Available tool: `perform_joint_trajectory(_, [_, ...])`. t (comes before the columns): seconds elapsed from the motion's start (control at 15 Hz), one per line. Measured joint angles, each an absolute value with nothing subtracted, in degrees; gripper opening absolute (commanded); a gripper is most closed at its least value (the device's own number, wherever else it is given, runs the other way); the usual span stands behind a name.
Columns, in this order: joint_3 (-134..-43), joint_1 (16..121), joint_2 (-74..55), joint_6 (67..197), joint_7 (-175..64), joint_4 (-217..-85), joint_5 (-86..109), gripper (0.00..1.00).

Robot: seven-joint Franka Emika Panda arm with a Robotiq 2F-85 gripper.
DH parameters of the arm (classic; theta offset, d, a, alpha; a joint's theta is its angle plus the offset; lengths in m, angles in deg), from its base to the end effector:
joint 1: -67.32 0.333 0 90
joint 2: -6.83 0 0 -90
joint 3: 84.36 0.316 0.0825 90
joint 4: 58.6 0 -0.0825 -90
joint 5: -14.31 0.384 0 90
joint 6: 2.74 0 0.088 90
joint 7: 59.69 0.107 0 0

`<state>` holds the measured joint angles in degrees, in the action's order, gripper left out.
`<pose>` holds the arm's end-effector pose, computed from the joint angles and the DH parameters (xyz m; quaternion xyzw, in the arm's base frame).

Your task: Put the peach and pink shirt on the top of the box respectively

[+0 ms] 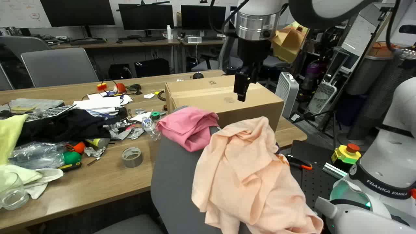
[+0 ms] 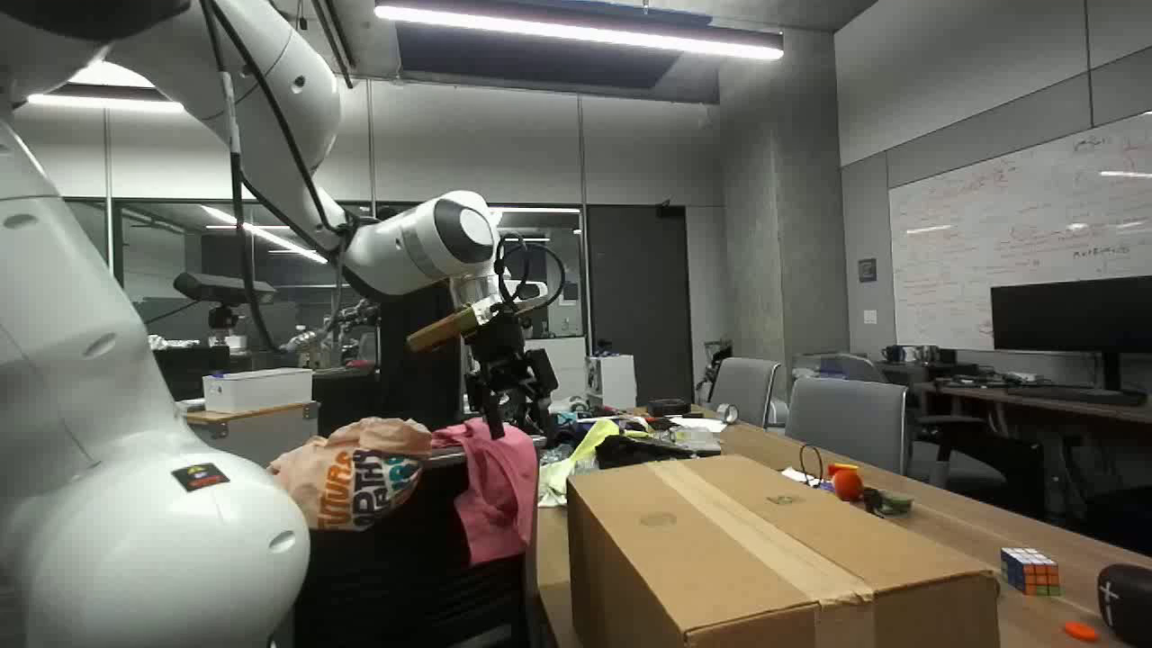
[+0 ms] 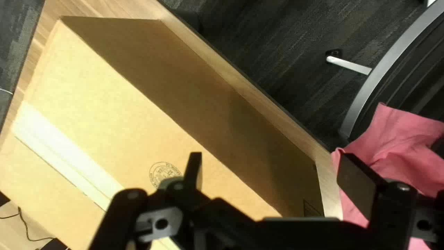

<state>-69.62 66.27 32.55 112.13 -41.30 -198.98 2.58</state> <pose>0.4014 0.0890 0.4580 0.9890 -0.0096 0.0322 0.1440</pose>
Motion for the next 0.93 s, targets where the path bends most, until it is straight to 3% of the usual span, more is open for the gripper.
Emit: perform_joint_trajectory(0.93, [-71.1, 68.2, 32.4, 111.0, -41.4, -198.3, 3.4, 1.00])
